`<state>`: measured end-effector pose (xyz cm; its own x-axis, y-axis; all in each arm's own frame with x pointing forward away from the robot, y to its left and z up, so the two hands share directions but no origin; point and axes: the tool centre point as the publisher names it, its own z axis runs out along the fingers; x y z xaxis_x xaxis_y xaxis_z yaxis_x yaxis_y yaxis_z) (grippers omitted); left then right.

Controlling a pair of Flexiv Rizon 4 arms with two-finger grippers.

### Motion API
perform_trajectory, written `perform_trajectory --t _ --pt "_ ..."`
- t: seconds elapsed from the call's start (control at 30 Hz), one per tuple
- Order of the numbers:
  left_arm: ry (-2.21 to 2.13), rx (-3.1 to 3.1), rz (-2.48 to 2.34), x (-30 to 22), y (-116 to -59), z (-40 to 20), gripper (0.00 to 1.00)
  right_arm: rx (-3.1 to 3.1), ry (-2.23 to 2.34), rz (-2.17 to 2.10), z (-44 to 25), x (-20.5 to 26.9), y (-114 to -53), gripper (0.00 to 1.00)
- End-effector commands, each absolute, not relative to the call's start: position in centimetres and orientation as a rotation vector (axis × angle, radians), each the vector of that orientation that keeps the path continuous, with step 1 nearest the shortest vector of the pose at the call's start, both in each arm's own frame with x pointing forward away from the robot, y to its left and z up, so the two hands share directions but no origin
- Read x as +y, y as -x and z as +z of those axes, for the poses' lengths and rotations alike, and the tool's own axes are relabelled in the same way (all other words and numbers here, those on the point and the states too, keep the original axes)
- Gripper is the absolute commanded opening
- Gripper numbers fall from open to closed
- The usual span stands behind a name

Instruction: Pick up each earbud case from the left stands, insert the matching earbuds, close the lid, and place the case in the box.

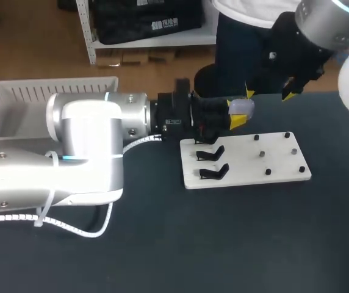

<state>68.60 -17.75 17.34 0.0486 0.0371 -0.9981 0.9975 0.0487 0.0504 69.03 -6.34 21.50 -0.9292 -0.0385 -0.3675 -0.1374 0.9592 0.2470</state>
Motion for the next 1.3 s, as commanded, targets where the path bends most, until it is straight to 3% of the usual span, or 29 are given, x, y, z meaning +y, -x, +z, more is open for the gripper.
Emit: perform_trajectory --t 0.03,0.6,0.8,1.3 --pt "-1.192 1.194 -1.075 -14.0 -68.9 19.0 0.0 2.554 0.051 0.426 21.0 -7.6 -67.0 1.0" --pt "-1.149 1.407 -0.764 6.7 -77.9 19.3 0.0 2.554 0.051 0.426 21.0 -7.6 -67.0 1.0" --pt "-1.065 1.528 -0.682 12.6 -81.1 16.8 0.0 2.554 0.051 0.426 21.0 -7.6 -67.0 1.0" --pt "-0.855 1.745 -0.688 17.6 -84.6 6.6 0.0 2.554 0.051 0.426 21.0 -7.6 -67.0 1.0"
